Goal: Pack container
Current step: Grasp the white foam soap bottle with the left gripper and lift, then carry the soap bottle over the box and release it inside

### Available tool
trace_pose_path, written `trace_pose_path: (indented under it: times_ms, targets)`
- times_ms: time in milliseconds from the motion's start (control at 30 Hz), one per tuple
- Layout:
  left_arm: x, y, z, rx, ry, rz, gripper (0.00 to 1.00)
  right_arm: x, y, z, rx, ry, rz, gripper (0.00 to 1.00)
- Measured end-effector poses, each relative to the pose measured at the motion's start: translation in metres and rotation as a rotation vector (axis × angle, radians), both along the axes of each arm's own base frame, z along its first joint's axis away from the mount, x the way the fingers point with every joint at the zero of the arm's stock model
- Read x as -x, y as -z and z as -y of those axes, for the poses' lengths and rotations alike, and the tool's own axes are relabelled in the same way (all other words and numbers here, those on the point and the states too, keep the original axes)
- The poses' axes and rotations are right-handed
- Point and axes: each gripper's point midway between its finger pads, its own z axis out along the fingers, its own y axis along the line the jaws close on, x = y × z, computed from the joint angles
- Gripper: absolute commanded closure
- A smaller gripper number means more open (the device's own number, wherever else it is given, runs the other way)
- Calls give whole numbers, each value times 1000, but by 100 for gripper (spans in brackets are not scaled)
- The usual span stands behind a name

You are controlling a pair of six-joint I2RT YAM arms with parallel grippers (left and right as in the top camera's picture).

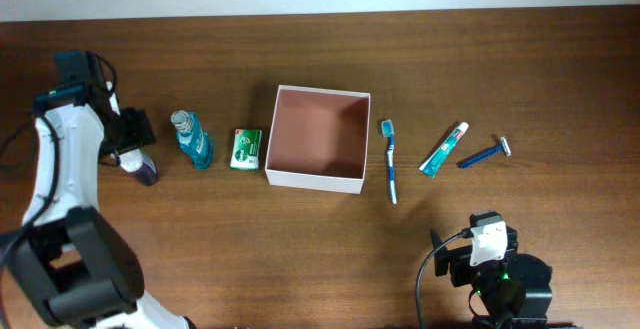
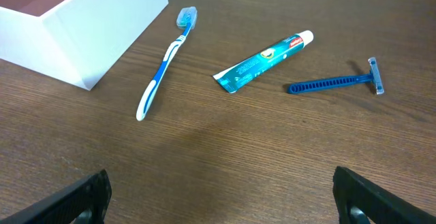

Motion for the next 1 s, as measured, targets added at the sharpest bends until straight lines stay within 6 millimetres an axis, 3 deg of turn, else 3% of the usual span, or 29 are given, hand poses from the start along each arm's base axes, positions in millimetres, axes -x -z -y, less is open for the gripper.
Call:
trace_pose_path:
  times_ms: [133,233,433,500,533,667,767,867,1000]
  targets:
    - [1,10,3,21,0,-24,46,0,0,0,0,0,0,1]
    - [0,10,2,21,-2,-22,64,0,0,0,0,0,0,1]
    - [2,9,4,36,-9,-29,67,0,0,0,0,0,0,1]
    - [4,9,4,38,-9,-35,88,0,0,0,0,0,0,1]
    - [5,9,5,38,-9,-39,91,0,0,0,0,0,0,1]
    - [9,8,6,45,-9,-57,99,0,0,0,0,0,0,1]
    - [17,5,9,55,-9,-90,100,0,0,0,0,0,0,1]
    - [20,-17,12,63,-6,-93,99,0,0,0,0,0,0,1]
    - [8,-87,23,39,31,49,99,0,0,0,0,0,0,1]
